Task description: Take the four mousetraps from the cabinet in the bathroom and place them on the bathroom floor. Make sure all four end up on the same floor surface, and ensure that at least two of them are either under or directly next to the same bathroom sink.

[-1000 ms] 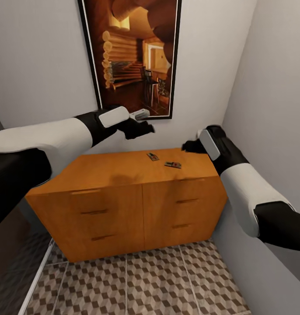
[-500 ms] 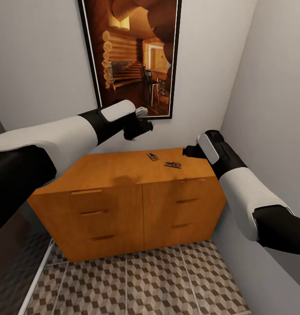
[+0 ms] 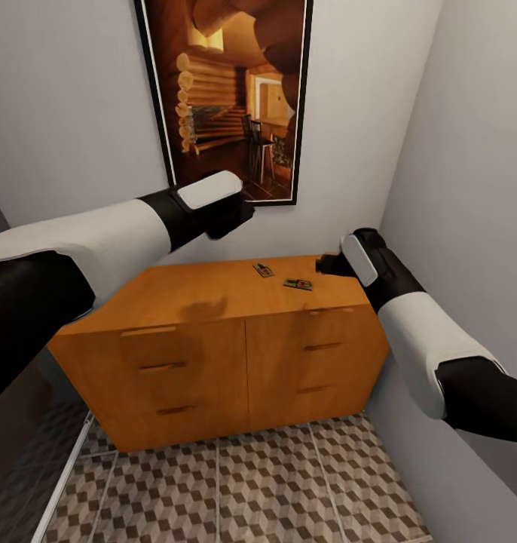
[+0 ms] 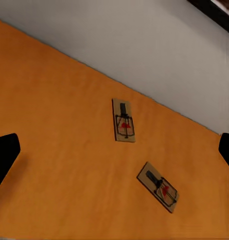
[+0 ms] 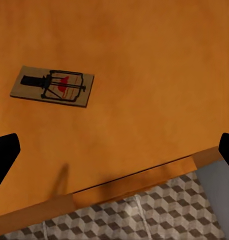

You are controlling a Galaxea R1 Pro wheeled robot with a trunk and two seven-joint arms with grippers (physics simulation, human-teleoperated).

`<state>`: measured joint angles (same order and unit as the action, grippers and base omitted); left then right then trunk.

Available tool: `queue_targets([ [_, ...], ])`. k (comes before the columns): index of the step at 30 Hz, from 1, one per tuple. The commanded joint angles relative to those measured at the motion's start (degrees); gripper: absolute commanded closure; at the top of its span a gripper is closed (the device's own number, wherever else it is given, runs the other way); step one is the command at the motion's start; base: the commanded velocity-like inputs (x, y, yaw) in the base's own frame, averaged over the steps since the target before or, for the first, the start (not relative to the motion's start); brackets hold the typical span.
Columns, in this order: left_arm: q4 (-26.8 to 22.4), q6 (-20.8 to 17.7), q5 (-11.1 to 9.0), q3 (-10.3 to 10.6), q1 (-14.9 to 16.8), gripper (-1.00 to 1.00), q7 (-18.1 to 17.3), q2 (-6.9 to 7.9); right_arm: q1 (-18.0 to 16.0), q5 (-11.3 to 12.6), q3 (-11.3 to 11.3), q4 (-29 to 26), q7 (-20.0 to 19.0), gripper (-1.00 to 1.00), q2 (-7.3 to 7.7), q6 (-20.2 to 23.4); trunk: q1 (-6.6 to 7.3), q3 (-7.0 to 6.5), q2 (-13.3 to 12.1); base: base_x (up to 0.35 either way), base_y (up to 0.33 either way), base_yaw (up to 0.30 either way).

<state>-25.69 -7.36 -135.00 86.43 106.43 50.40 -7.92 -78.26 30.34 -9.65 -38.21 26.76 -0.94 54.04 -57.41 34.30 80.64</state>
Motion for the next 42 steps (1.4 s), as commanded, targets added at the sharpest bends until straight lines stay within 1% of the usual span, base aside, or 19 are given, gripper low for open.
queue_targets([
  [1,-1.46,0.33,0.0,0.35,0.11,-1.0,0.31,0.04,0.27,0.63,-0.2,-0.04,0.57,-1.0,0.07,0.1,0.0,0.06,0.04,0.0,0.0,0.0],
  [5,-4.7,1.47,0.0,0.37,0.1,-1.0,0.55,0.08,1.26,0.67,-0.2,-0.09,0.52,-1.0,0.13,0.01,0.0,0.06,0.04,0.0,0.0,0.0],
  [11,-6.55,3.49,0.0,0.4,0.1,-1.0,0.64,0.18,1.83,0.68,-0.2,-0.04,0.5,-1.0,0.15,-0.13,0.0,0.06,0.04,0.025,-0.043,0.0],
  [24,-6.48,4.01,0.0,0.65,-1.53,-1.0,0.76,0.71,2.38,0.71,-0.28,-0.03,0.49,-1.0,-0.18,-0.16,0.0,0.06,0.04,0.174,-0.221,0.0],
  [28,-6.23,4.02,0.0,0.78,-1.63,-1.0,0.82,1.29,2.4,0.75,-0.28,-0.03,0.44,-1.0,-0.2,-0.1,0.0,0.06,0.04,0.087,-0.092,0.0],
  [34,-6.1,4.05,0.0,0.88,-1.65,-1.0,0.83,1.59,2.41,0.83,-0.27,-0.03,0.38,-1.0,-0.23,-0.08,0.0,0.06,0.04,0.026,-0.027,0.0],
  [38,-6.02,4.09,0.0,1.64,-1.66,-1.0,0.89,1.75,2.41,0.85,-0.28,-0.03,0.34,-1.0,-0.29,-0.07,0.0,0.06,0.04,0.007,-0.007,0.0],
  [42,-6.02,4.08,0.0,3.32,-1.66,-1.0,0.91,2.16,2.41,0.85,-0.28,-0.03,0.31,-1.0,-0.34,-0.07,0.0,0.06,0.04,0.003,-0.003,0.0],
])
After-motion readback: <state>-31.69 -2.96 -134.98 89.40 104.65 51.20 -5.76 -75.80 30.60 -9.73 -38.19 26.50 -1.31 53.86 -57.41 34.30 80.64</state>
